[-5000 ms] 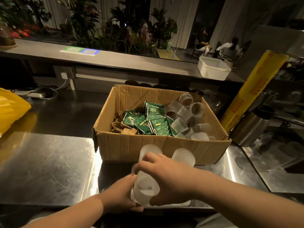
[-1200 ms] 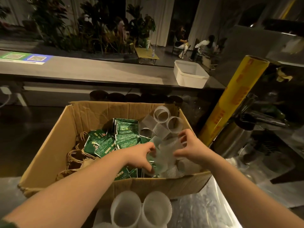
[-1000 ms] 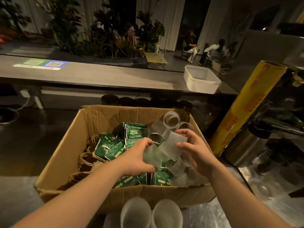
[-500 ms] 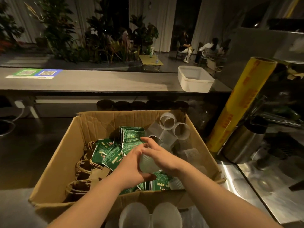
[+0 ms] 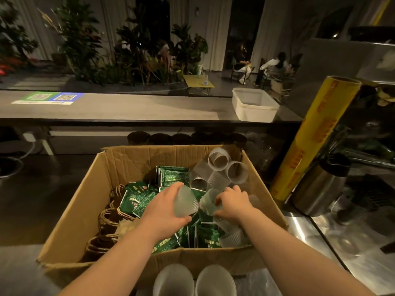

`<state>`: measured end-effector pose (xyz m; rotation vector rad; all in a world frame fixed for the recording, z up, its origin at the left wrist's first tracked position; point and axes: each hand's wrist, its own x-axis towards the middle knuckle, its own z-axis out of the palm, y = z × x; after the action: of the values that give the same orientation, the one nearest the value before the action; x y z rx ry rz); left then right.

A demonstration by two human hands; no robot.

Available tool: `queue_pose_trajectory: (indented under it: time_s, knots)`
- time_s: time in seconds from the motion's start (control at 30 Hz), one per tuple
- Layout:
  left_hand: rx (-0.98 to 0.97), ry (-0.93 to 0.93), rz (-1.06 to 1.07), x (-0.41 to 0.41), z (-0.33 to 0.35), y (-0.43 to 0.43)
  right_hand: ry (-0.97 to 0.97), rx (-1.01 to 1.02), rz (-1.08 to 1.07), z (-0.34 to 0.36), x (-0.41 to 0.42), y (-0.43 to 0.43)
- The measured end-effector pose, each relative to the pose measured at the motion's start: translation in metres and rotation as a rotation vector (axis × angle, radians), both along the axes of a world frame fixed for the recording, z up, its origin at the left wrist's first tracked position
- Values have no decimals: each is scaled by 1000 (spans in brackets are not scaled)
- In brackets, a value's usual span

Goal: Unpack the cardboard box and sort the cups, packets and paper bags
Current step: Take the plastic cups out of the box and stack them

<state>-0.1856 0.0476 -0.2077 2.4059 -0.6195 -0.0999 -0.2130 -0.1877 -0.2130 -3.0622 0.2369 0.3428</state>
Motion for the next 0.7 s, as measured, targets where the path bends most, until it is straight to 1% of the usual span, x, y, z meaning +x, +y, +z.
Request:
queue_pose_trajectory:
  time_s: [0.07,0.1,0.13,0.17,0.27,0.3,0.33,0.4,0.53,0.63,0.7]
  knots:
    - [8,-3,3,1,0,0,0,1,7,0,5,4]
    - [4,-1,10,1,0,0,-29,74,-5,1,6,5]
    - [1,8,17,0,0,0,-77,202,-37,4,6,7]
    - [-3,14,24,0,0,0,-128,377,-76,8,5,9]
    - [9,15,26,0,1,0,-294,991,-194,28,-3,20]
    - [24,12,21,0,1,0,-314,1154,-214,32,-6,25]
    - [39,13,18,1,1,0,-310,1265,-207,34,-9,29]
    - [63,17,15,2,0,-1,-309,1334,-155,35,-14,37]
    - [92,8,27,2,-2,-1,-274,1395,-100,28,-13,47]
    - [60,6,33,2,-3,0,-255,1250,-43,23,-10,55]
    - [41,8,36,3,-3,0,-179,1202,6,21,-8,58]
